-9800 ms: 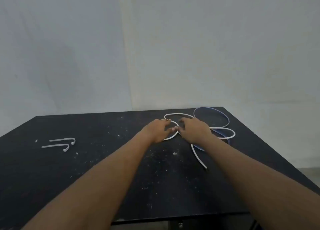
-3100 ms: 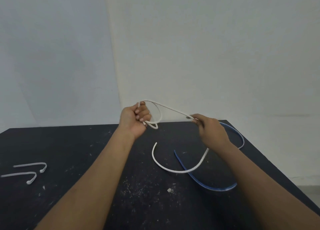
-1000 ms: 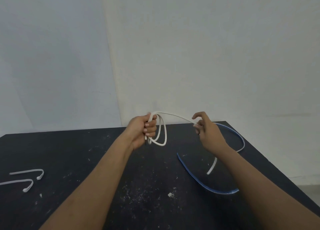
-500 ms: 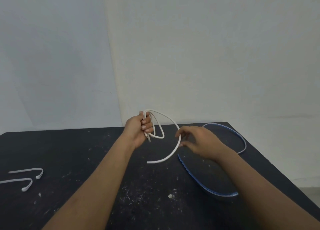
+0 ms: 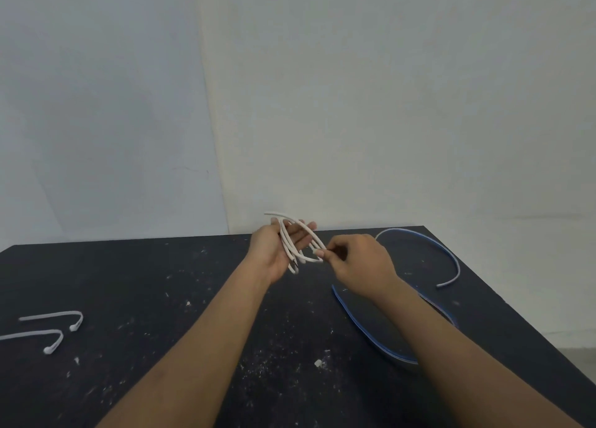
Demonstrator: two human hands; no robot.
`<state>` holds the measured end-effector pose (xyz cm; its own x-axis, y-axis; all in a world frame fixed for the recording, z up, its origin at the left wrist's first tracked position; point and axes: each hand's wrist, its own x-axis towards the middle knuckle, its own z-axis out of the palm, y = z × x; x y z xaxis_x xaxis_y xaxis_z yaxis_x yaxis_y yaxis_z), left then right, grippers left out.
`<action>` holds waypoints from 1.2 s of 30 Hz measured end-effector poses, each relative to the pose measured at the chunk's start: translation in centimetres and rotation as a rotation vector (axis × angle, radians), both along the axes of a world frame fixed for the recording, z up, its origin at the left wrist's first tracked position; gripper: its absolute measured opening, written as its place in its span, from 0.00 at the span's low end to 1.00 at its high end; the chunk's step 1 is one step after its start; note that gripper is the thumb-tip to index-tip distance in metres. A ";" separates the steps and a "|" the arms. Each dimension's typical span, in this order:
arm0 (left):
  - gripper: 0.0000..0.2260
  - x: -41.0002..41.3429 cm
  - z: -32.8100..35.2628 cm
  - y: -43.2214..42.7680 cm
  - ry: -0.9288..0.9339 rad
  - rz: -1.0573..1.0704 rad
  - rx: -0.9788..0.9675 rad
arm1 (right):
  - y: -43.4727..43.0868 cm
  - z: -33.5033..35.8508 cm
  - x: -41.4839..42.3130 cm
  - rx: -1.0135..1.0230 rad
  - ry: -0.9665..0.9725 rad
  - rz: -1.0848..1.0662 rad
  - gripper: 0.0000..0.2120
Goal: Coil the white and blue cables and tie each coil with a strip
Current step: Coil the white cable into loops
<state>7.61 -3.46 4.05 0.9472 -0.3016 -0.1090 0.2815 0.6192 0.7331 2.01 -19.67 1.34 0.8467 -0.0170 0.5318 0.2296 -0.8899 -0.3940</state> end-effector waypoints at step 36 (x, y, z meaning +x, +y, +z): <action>0.17 -1.2 -0.1 0.5 -0.151 -0.565 0.378 | -1.5 3.6 0.4 0.315 0.048 0.124 0.01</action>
<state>6.40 -2.95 3.91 0.6696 -0.7199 -0.1827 0.3629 0.1025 0.9262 2.45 -21.16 4.95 0.8764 -0.0697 0.4766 0.3029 -0.6896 -0.6578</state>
